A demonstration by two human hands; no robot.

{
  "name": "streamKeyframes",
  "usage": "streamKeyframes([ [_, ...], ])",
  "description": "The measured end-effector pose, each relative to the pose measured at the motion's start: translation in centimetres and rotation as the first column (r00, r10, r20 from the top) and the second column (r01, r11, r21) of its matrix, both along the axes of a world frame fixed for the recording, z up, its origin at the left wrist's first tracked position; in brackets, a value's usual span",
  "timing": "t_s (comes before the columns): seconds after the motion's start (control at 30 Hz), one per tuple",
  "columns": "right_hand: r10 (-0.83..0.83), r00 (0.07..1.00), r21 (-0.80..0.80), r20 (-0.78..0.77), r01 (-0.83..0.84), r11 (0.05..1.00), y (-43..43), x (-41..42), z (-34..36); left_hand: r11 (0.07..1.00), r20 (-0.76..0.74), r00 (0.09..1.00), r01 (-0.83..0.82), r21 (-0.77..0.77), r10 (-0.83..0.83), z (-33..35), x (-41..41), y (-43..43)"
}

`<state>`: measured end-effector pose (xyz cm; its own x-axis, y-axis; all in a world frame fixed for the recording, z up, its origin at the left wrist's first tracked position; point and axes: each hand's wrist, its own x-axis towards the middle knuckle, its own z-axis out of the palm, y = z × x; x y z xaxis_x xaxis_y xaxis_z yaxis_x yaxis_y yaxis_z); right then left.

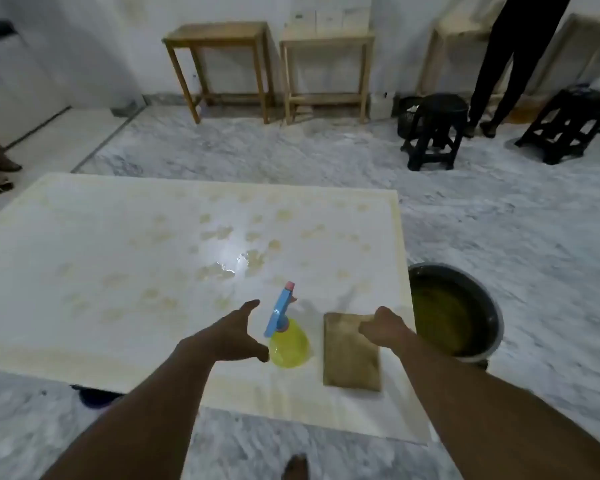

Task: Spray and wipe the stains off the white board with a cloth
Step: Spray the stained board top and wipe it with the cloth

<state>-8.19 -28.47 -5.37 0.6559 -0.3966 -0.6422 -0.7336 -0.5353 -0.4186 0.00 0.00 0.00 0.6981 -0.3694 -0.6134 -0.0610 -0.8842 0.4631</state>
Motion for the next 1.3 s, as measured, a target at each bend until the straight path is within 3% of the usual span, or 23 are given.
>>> streamKeyframes([
  [0.1,-0.208,0.978,-0.148,-0.027,0.202,0.968,2.4,-0.2,-3.9,0.988,0.021,1.000,0.021,-0.151,-0.018,-3.1,0.0,-0.4],
  [0.2,-0.386,0.923,-0.146,0.002,0.382,0.913,4.1,0.6,-5.4,0.945,0.090,0.995,-0.012,-0.328,0.043,-4.6,0.6,-2.3],
  [0.3,-0.365,0.928,-0.057,-0.070,0.362,0.930,3.7,2.1,-5.7,0.910,0.146,0.985,-0.027,-0.413,0.095,-4.2,1.7,-4.1],
  [0.37,-0.250,0.957,0.001,-0.145,0.253,0.967,3.3,2.9,-5.7,0.897,0.130,0.983,-0.062,-0.438,0.132,-4.0,2.8,-4.4],
  [0.43,-0.227,0.961,0.133,-0.157,0.248,0.960,2.3,3.3,-5.4,0.885,0.107,0.984,-0.077,-0.459,0.141,-3.2,4.0,-4.4],
  [0.47,-0.297,0.946,0.290,-0.130,0.323,0.901,1.6,3.4,-5.0,0.878,0.113,0.983,-0.072,-0.474,0.142,-2.6,4.6,-4.4],
  [0.5,-0.438,0.892,0.497,-0.115,0.433,0.752,1.1,3.5,-4.4,0.869,0.124,0.982,-0.064,-0.491,0.143,-2.3,5.3,-4.4],
  [0.53,-0.577,0.807,0.681,-0.125,0.493,0.541,0.5,3.5,-3.7,0.853,0.127,0.981,-0.062,-0.517,0.149,-1.8,6.1,-4.5],
  [0.6,-0.739,0.658,0.859,-0.144,0.454,0.237,-0.1,3.6,-1.8,0.839,0.131,0.984,-0.034,-0.542,0.125,-0.9,7.4,-4.7],
  [0.73,-0.811,0.570,0.925,-0.134,0.365,0.104,-1.0,5.6,2.6,0.827,0.192,0.980,0.074,-0.557,0.041,1.7,9.5,-5.6],
  [0.9,-0.749,0.662,0.939,-0.019,0.270,0.215,-2.5,7.7,6.8,0.827,0.325,0.941,0.256,-0.501,-0.095,5.0,10.7,-7.5],
  [1.3,-0.725,0.688,0.881,0.041,0.317,0.351,-4.8,10.3,8.1,0.867,0.410,0.881,0.381,-0.322,-0.235,5.0,10.9,-10.8],
])
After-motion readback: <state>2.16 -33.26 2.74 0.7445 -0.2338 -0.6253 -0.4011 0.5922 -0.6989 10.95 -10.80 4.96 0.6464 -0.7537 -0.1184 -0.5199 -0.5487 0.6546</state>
